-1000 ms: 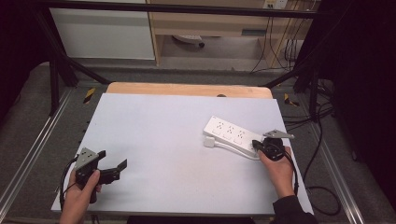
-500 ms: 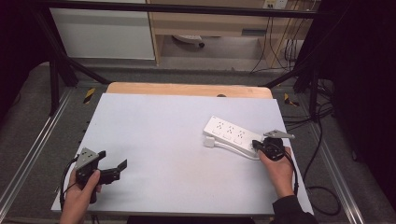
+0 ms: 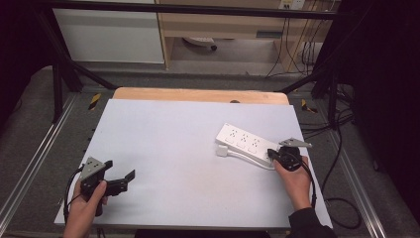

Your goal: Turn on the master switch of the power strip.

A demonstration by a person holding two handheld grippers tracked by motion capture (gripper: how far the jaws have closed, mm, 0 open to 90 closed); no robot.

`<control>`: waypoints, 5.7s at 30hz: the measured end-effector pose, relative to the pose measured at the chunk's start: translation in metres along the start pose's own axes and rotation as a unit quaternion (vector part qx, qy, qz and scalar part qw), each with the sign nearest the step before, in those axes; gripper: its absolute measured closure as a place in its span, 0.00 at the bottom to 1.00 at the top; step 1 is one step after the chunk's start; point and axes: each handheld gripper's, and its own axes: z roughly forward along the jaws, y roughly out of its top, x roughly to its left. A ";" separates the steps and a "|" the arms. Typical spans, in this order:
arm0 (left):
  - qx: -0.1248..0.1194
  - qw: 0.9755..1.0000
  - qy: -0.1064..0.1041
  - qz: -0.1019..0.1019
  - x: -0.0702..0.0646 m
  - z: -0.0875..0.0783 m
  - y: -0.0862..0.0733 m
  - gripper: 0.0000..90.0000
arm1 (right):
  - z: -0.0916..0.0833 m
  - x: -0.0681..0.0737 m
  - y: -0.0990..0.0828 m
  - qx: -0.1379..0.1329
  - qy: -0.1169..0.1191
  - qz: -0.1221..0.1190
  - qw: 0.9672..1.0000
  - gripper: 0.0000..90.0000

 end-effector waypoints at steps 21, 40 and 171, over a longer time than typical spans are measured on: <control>0.002 1.000 0.000 0.000 0.000 0.001 0.000 0.08 | 0.000 0.000 0.000 0.002 0.000 0.000 1.000 1.00; 0.004 1.000 -0.001 0.000 0.000 0.001 -0.001 0.08 | 0.000 -0.001 0.001 0.004 0.000 0.004 1.000 1.00; 0.005 1.000 -0.002 -0.004 0.002 0.000 -0.001 0.08 | -0.026 0.039 0.028 -0.056 0.054 -0.006 0.997 0.18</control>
